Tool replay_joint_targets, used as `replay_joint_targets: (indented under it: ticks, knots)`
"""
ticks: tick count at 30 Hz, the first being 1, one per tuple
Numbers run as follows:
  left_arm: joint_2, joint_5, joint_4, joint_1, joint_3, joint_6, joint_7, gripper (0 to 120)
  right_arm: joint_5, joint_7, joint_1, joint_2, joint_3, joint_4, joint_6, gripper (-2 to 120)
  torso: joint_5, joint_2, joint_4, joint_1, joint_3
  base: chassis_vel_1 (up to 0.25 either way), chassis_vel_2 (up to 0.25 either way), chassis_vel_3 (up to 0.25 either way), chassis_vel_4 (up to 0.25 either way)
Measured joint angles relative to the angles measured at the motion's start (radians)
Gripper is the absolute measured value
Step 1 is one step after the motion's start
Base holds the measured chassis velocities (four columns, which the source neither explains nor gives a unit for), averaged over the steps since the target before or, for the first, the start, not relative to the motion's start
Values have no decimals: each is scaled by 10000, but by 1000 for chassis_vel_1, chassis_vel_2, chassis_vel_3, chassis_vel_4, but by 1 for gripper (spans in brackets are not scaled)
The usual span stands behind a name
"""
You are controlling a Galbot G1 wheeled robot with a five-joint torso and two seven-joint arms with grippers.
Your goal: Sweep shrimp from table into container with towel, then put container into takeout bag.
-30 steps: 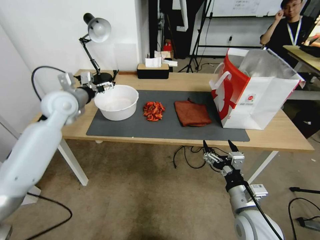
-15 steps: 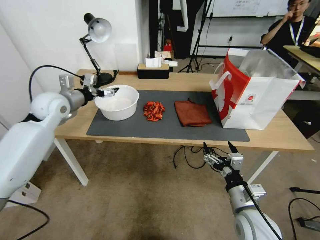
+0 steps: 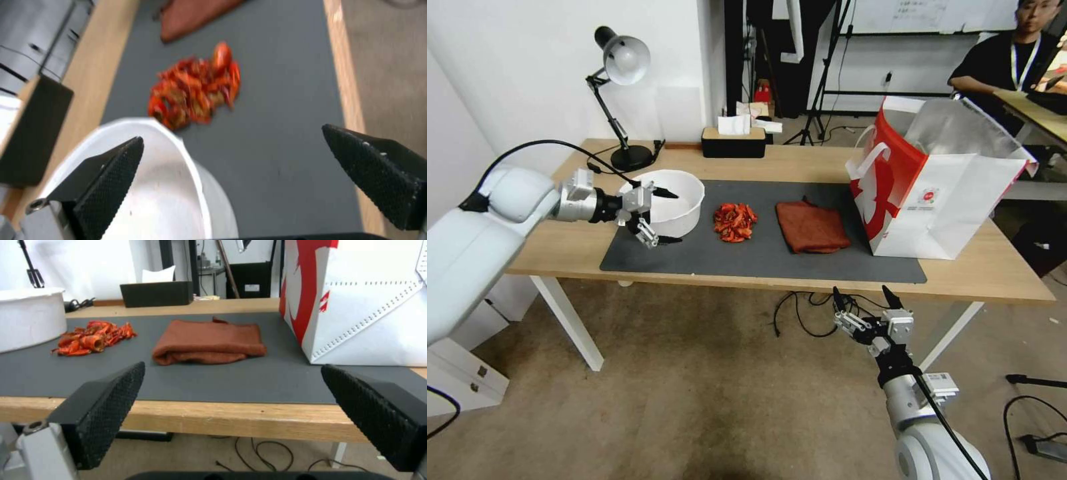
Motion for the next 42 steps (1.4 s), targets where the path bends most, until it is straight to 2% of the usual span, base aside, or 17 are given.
replay_joint_targets:
  ticks: [1,8,9,13,18,20,21,24,25,26,29,30,33,36,38,42]
  knots:
    - [-100,156,257,-260,294,1,11,100,0,7,-5,20,-27,-1,6,100,-3,0,0,1,0,0,0,0,0]
    - [-406,567,1086,-713,826,4,-51,100,-6,20,-25,39,-44,-49,40,100,-2,0,-1,0,0,0,0,0,0]
    - [-479,814,1409,-880,1050,-47,-30,100,-6,32,-22,24,-30,-80,44,100,-3,0,0,1,1,0,0,0,0]
    - [-560,1332,1720,-1150,1314,-183,37,100,-6,48,12,2,-10,-135,44,100,-2,-1,1,1,1,0,0,0,0]
    - [-709,1467,2080,-1436,1564,-251,60,100,-5,71,51,15,-10,-251,54,100,-1,-1,0,1,1,0,0,0,0]
    - [-827,1728,2301,-1594,1702,-336,88,93,-5,113,53,42,-24,-314,89,100,-2,-1,-1,1,1,0,0,0,0]
    - [-916,2169,2393,-1653,1725,-434,120,87,-5,164,53,54,-26,-351,128,100,-1,-1,0,1,1,0,0,0,0]
    - [-1024,2613,2499,-1717,1749,-542,119,81,-2,190,57,59,-10,-372,161,100,-2,0,0,1,1,0,0,0,0]
    - [-1086,2792,2580,-1806,1829,-585,124,73,15,196,50,57,11,-385,181,100,-1,-1,0,0,1,0,0,0,0]
    - [-1086,2792,2580,-1806,1829,-585,124,73,15,196,50,57,11,-385,181,100,-1,-1,0,0,1,0,0,0,0]
    - [-1143,3052,2641,-1962,2026,-681,159,61,36,203,37,52,25,-410,212,100,-2,-1,-3,1,1,0,0,0,0]
    - [-1143,3052,2641,-1962,2026,-681,159,61,36,203,37,52,25,-410,212,100,-2,-1,-3,1,1,0,0,0,0]
    - [-1109,3183,2576,-2066,2197,-736,202,43,54,223,56,81,11,-448,231,100,-2,-1,-1,1,1,0,0,0,0]
    - [-1074,3233,2538,-2097,2249,-764,218,37,59,228,66,88,-7,-464,232,100,-1,-1,-1,1,1,0,0,0,0]
    - [-1016,3281,2435,-2102,2277,-778,226,26,64,230,77,88,-20,-471,232,100,-2,-1,0,1,1,0,0,0,0]
    - [-950,3284,2324,-2085,2286,-766,225,18,70,232,80,81,-27,-474,232,100,-1,-1,0,1,0,0,0,0,0]
